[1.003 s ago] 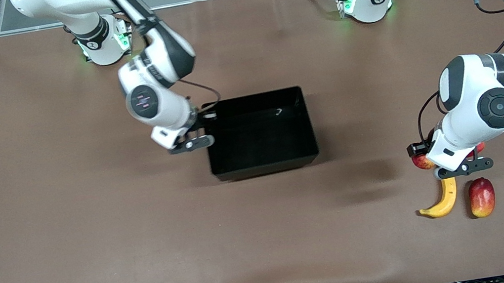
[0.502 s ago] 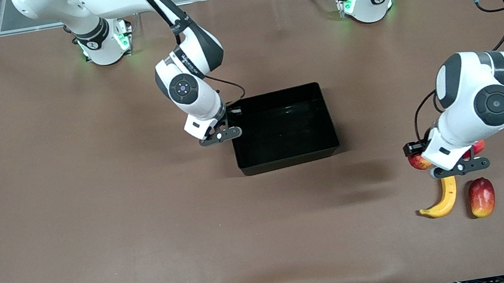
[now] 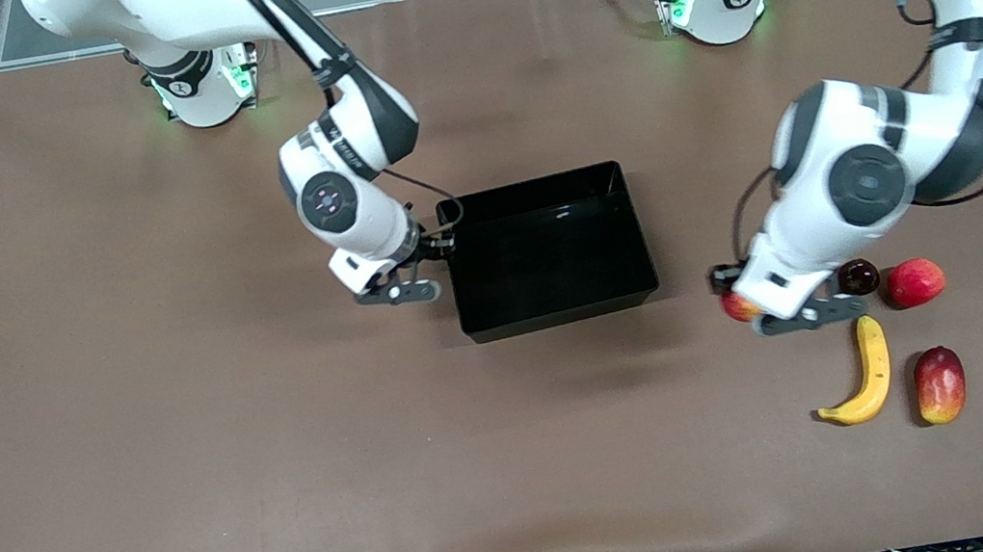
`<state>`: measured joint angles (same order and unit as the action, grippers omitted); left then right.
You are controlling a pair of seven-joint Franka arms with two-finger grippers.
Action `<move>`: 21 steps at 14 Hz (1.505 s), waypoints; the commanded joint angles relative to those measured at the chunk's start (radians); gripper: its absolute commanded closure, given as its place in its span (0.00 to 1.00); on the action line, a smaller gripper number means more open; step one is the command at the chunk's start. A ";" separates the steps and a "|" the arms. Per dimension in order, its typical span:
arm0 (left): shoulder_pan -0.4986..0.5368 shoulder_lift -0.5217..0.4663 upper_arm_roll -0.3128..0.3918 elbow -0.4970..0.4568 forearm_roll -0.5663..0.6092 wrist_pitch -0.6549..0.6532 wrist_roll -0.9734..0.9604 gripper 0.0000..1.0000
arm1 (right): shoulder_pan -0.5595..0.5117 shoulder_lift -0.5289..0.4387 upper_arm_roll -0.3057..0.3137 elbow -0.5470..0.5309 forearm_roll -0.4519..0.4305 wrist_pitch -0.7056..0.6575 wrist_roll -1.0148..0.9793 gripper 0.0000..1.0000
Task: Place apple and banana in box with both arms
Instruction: 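Carry the apple over the box while the right gripper withdraws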
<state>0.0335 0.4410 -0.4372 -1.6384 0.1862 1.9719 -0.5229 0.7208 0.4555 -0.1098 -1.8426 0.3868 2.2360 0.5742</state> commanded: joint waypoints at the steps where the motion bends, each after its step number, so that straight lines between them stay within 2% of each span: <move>1: -0.020 -0.016 -0.069 -0.012 0.009 -0.010 -0.170 1.00 | -0.073 -0.072 -0.045 0.044 -0.034 -0.152 0.004 0.00; 3: -0.072 -0.018 -0.075 -0.014 0.009 -0.010 -0.267 1.00 | -0.107 -0.074 -0.115 0.109 -0.049 -0.255 -0.033 0.00; 6: -0.151 -0.011 -0.075 -0.041 0.007 0.016 -0.395 1.00 | -0.124 -0.110 -0.238 0.123 -0.060 -0.279 -0.158 0.00; 7: -0.162 -0.013 -0.077 -0.075 0.009 0.039 -0.429 1.00 | -0.130 -0.154 -0.295 0.155 -0.051 -0.250 -0.195 0.00; 8: -0.168 -0.015 -0.081 -0.113 0.009 0.070 -0.456 1.00 | -0.148 -0.165 -0.335 0.240 -0.042 -0.268 -0.201 0.00; 10: -0.182 -0.012 -0.090 -0.200 0.007 0.178 -0.534 1.00 | -0.172 -0.166 -0.346 0.362 -0.043 -0.509 -0.218 0.00; 11: -0.199 -0.011 -0.089 -0.254 0.010 0.255 -0.590 1.00 | -0.181 -0.163 -0.346 0.368 -0.048 -0.623 -0.279 0.00; 12: -0.214 -0.011 -0.089 -0.296 0.016 0.309 -0.623 1.00 | -0.181 -0.162 -0.347 0.371 -0.071 -0.668 -0.339 0.00; 14: -0.222 -0.007 -0.089 -0.352 0.016 0.335 -0.629 1.00 | -0.178 -0.156 -0.346 0.384 -0.163 -0.674 -0.349 0.00; 17: -0.242 0.011 -0.089 -0.376 0.029 0.335 -0.629 1.00 | -0.187 -0.155 -0.347 0.421 -0.192 -0.673 -0.361 0.00; 19: -0.253 0.039 -0.087 -0.374 0.032 0.335 -0.629 1.00 | -0.242 -0.156 -0.347 0.437 -0.192 -0.674 -0.364 0.00; 20: -0.264 0.054 -0.087 -0.374 0.032 0.335 -0.629 0.96 | -0.274 -0.158 -0.349 0.447 -0.192 -0.674 -0.372 0.00; 21: -0.267 0.064 -0.087 -0.374 0.032 0.335 -0.629 0.88 | -0.315 -0.167 -0.347 0.457 -0.192 -0.677 -0.390 0.00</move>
<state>-0.2204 0.4845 -0.5224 -2.0107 0.1877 2.2885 -1.1228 0.4884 0.2919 -0.4678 -1.4271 0.2048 1.5786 0.2215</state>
